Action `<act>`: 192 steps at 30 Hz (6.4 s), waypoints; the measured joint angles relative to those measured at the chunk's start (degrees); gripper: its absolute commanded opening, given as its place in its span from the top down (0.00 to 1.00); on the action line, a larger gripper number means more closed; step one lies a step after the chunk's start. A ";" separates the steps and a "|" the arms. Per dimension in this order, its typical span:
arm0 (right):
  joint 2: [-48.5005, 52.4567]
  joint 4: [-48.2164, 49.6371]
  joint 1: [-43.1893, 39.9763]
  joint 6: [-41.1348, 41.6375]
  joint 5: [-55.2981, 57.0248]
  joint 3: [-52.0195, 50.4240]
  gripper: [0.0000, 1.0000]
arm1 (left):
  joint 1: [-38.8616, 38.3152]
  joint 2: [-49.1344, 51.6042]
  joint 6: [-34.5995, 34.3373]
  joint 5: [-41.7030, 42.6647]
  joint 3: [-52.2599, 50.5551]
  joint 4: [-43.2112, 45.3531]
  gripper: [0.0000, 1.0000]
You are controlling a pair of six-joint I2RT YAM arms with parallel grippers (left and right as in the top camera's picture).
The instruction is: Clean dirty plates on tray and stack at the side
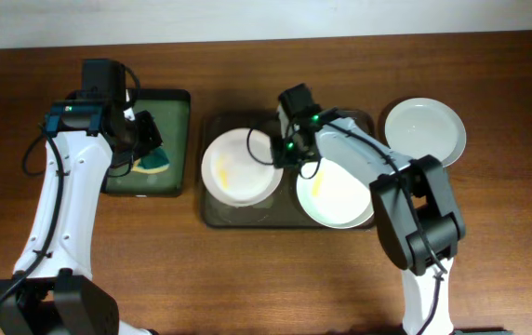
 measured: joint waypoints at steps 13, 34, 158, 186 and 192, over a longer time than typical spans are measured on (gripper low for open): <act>0.00 -8.13 0.46 -0.55 -1.73 0.17 0.96 | -11.87 2.32 2.67 7.13 0.00 2.86 1.00; 0.00 -8.35 -0.11 3.04 -2.40 0.20 0.96 | -20.11 23.32 -1.73 11.28 -0.04 5.73 1.00; -17.22 9.77 27.93 -58.62 78.88 3.30 0.96 | 4.87 26.60 -0.11 -0.37 25.00 -16.00 1.00; -18.12 -9.11 -21.49 -8.48 21.07 3.41 0.96 | 4.90 26.60 -0.11 -0.37 21.20 -12.50 1.00; -18.12 -13.70 -41.18 -6.01 16.09 3.41 0.96 | 4.87 26.60 -0.11 -0.37 21.18 -12.33 1.00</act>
